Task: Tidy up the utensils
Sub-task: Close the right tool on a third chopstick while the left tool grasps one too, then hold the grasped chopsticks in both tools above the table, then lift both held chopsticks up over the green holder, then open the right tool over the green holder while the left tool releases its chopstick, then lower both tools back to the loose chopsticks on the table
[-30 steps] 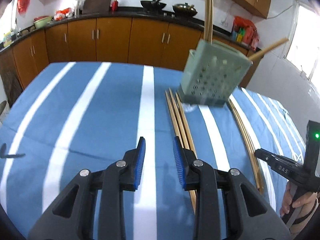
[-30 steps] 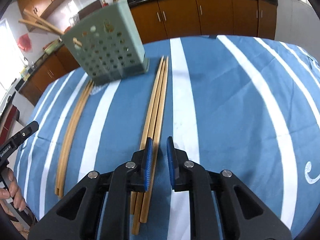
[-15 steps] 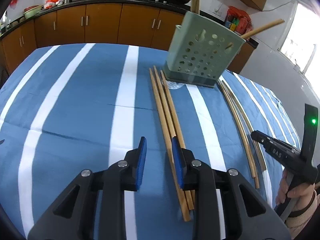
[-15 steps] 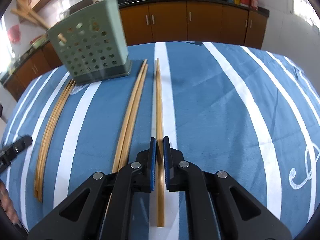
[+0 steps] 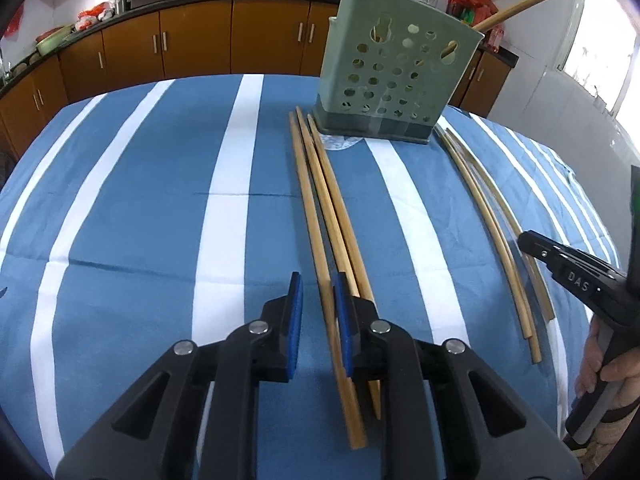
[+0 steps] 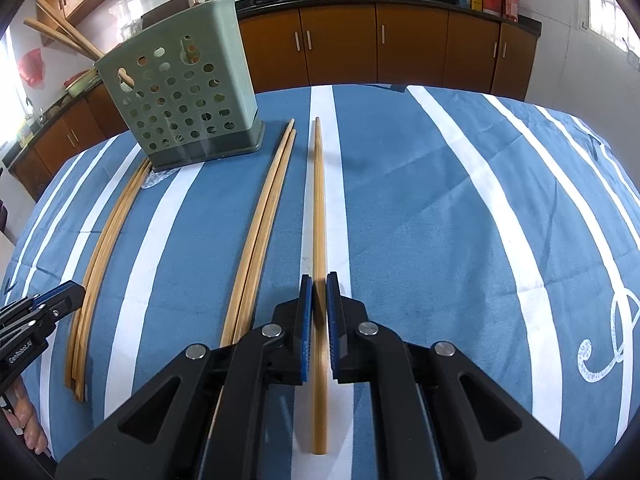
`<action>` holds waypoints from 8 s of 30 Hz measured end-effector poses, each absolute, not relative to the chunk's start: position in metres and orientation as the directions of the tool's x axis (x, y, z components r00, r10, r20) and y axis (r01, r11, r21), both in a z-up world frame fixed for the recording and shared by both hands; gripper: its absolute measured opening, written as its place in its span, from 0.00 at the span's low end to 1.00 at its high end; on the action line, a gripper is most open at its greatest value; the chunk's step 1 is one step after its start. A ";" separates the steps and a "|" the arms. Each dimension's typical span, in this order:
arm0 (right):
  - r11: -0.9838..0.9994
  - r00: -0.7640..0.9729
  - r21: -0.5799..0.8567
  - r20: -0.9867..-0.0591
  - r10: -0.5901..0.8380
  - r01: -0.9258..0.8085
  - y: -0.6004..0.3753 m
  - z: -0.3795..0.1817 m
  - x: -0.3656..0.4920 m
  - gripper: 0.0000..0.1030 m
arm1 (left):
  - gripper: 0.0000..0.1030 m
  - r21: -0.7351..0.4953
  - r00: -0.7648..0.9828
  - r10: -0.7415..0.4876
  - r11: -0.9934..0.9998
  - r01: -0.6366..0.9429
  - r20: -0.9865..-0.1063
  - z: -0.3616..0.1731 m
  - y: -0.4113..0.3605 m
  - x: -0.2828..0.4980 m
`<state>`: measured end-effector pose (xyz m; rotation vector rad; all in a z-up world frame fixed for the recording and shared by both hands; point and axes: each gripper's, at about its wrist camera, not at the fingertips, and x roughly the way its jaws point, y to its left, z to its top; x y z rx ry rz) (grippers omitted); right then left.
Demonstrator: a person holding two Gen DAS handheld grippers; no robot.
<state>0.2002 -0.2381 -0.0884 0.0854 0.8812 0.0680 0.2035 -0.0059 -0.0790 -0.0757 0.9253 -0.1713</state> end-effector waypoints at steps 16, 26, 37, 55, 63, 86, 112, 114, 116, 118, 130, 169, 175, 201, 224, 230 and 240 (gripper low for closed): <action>0.998 0.655 0.055 -0.755 0.039 0.004 -0.247 -0.087 0.210 0.08 | 0.08 -0.069 0.617 -0.029 0.997 -0.041 -0.786 -0.079 0.041 0.227; 0.997 0.658 0.074 -0.752 0.033 0.035 -0.258 -0.087 0.219 0.08 | 0.09 -0.102 0.633 -0.034 0.992 -0.071 -0.774 -0.080 0.068 0.236; 0.996 0.658 0.078 -0.753 0.034 0.037 -0.257 -0.087 0.219 0.08 | 0.09 -0.139 0.635 -0.062 0.988 -0.073 -0.770 -0.080 0.072 0.234; 0.996 0.658 0.084 -0.752 0.038 0.038 -0.257 -0.087 0.218 0.09 | 0.09 -0.143 0.636 -0.065 0.987 -0.072 -0.769 -0.080 0.072 0.234; 0.996 0.658 0.083 -0.752 0.037 0.038 -0.257 -0.087 0.218 0.09 | 0.09 -0.143 0.636 -0.065 0.987 -0.072 -0.769 -0.081 0.072 0.234; 0.997 0.658 0.070 -0.753 0.027 0.039 -0.255 -0.088 0.215 0.09 | 0.09 -0.127 0.635 -0.056 0.990 -0.066 -0.770 -0.080 0.069 0.232; 0.989 0.858 0.147 -0.510 0.062 0.016 -0.274 0.003 0.174 0.07 | 0.08 -0.150 0.818 -0.069 0.988 -0.021 -0.571 0.018 0.078 0.191; 0.988 0.876 0.153 -0.479 0.062 0.013 -0.274 0.012 0.171 0.07 | 0.08 -0.156 0.841 -0.070 0.988 -0.018 -0.537 0.033 0.078 0.190; 0.988 0.884 0.155 -0.464 0.063 0.011 -0.275 0.018 0.170 0.07 | 0.08 -0.156 0.855 -0.071 0.988 -0.012 -0.514 0.043 0.077 0.189; 0.988 0.891 0.155 -0.451 0.062 0.010 -0.275 0.022 0.170 0.07 | 0.08 -0.152 0.862 -0.070 0.988 -0.008 -0.503 0.048 0.076 0.192; 0.987 0.928 0.158 -0.365 0.081 -0.024 -0.270 0.059 0.170 0.07 | 0.07 -0.133 0.890 -0.091 0.991 0.035 -0.448 0.083 0.070 0.198; 0.957 0.950 0.219 -0.206 0.234 -0.188 -0.218 0.116 0.217 0.23 | 0.13 -0.206 0.951 -0.193 0.968 0.145 -0.240 0.140 -0.009 0.273; 0.965 0.963 0.201 -0.175 0.203 -0.167 -0.228 0.131 0.189 0.23 | 0.19 -0.205 0.958 -0.166 0.972 0.118 -0.233 0.146 0.009 0.240; 0.982 0.601 0.174 -0.779 0.179 -0.066 -0.216 -0.086 0.201 0.08 | 0.25 -0.199 0.633 -0.220 0.974 0.105 -0.742 -0.059 0.018 0.205; 0.987 0.622 0.160 -0.771 0.137 -0.018 -0.236 -0.086 0.199 0.08 | 0.10 -0.099 0.587 -0.162 0.985 0.139 -0.793 -0.082 -0.019 0.214; 0.990 0.630 0.135 -0.767 0.124 -0.032 -0.234 -0.087 0.200 0.07 | 0.08 -0.087 0.601 -0.114 0.993 0.074 -0.791 -0.082 -0.003 0.224; 0.992 0.649 0.114 -0.759 0.053 0.052 -0.258 -0.085 0.221 0.07 | 0.09 -0.076 0.616 -0.045 0.997 -0.025 -0.787 -0.081 0.051 0.241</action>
